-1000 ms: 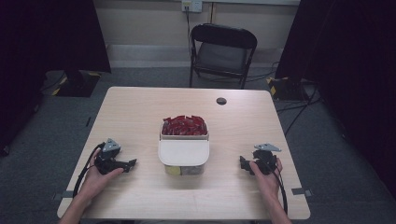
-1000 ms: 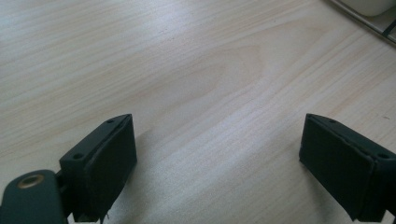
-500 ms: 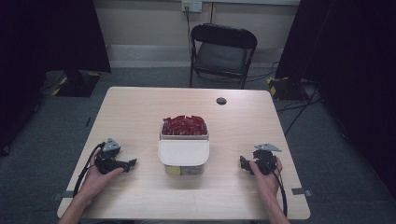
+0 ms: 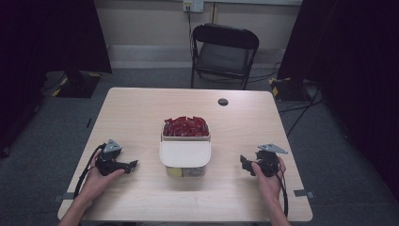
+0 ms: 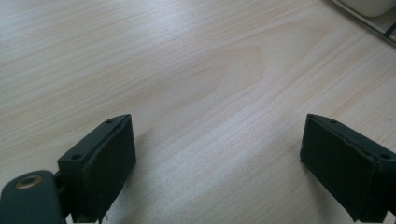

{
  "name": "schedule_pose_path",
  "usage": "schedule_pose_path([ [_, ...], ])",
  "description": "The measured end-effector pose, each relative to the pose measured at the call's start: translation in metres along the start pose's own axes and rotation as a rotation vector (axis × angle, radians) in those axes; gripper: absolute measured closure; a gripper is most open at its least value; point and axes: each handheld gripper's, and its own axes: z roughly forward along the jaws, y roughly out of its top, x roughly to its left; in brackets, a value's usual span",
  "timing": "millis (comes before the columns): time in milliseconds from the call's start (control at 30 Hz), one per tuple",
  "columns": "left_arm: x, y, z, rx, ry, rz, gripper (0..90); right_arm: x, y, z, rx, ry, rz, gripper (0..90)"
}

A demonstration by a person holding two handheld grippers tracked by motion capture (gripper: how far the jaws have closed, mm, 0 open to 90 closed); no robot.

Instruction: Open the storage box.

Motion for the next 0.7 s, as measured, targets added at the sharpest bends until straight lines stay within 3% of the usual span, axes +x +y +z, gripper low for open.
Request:
schedule_pose_path([
  [67, 0.001, 0.0, 0.0, 0.003, 0.001, 0.005, 9.8, 0.002, 0.0, -0.001, -0.001, 0.015, 0.002, 14.8],
  [133, 0.0, 0.0, 0.0, 0.002, 0.001, 0.002, 9.8, 0.006, 0.002, -0.006, -0.018, 0.065, 0.019, 16.4],
  [200, 0.001, 0.0, 0.0, 0.004, 0.001, 0.005, 9.8, 0.008, 0.002, -0.008, -0.024, 0.074, 0.02, 16.6],
  [700, 0.001, 0.0, 0.0, 0.004, 0.001, 0.004, 9.8, 0.042, 0.012, -0.021, -0.082, 0.142, -0.075, 16.1],
])
